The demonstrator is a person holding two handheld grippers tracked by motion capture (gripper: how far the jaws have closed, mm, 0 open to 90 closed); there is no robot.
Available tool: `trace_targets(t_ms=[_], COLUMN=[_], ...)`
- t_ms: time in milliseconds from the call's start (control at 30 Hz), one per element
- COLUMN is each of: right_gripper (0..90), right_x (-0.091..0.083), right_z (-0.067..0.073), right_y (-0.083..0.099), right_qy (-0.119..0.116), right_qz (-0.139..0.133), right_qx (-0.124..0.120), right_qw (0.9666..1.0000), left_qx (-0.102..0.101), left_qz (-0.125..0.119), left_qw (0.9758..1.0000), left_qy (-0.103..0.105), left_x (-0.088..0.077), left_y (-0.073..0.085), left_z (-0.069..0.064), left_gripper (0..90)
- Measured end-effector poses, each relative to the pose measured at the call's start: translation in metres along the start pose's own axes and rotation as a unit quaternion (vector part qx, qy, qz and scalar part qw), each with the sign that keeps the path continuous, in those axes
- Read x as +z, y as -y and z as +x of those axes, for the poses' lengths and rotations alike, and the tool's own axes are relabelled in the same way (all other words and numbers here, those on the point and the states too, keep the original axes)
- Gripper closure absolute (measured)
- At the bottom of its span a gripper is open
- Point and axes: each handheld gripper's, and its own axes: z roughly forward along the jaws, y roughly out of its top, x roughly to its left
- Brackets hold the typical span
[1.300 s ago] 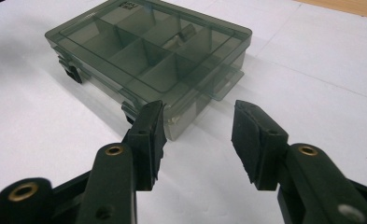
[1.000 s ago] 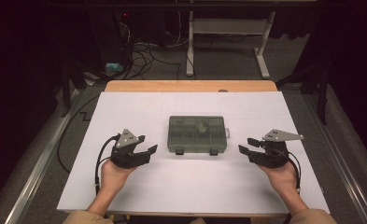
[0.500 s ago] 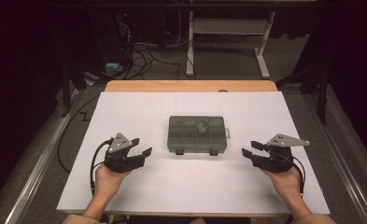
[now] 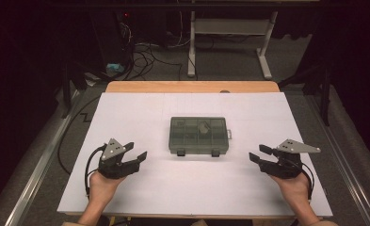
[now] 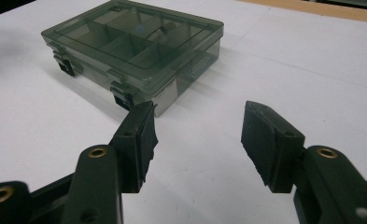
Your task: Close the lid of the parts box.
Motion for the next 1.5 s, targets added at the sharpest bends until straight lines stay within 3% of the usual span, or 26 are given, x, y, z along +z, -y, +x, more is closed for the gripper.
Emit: trace_targets(t_ms=[567,867,1267,1500], right_gripper=[43.0,42.4,40.0,38.2], right_x=[-0.014,-0.02,-0.022,-0.025], right_z=[-0.004,-0.007,-0.009,-0.011], right_y=[0.016,0.026,0.039,0.044], right_qy=[0.009,0.022,0.021,0.03], right_qz=[-0.022,-0.034,-0.035,-0.042], right_qx=[0.017,0.025,0.044,0.047], right_qw=[0.9996,0.9989,0.9982,0.9976], left_qx=[-0.022,-0.031,-0.044,-0.062], left_qz=[-0.024,-0.025,-0.037,-0.041], left_qw=[0.9994,0.999,0.9978,0.9966], left_qy=[-0.01,-0.021,-0.032,-0.035], left_x=[-0.017,-0.021,-0.028,-0.03], left_y=[0.002,0.007,0.009,0.01], left_z=[0.016,0.024,0.033,0.041], left_gripper=[37.4,36.1,35.1,34.2])
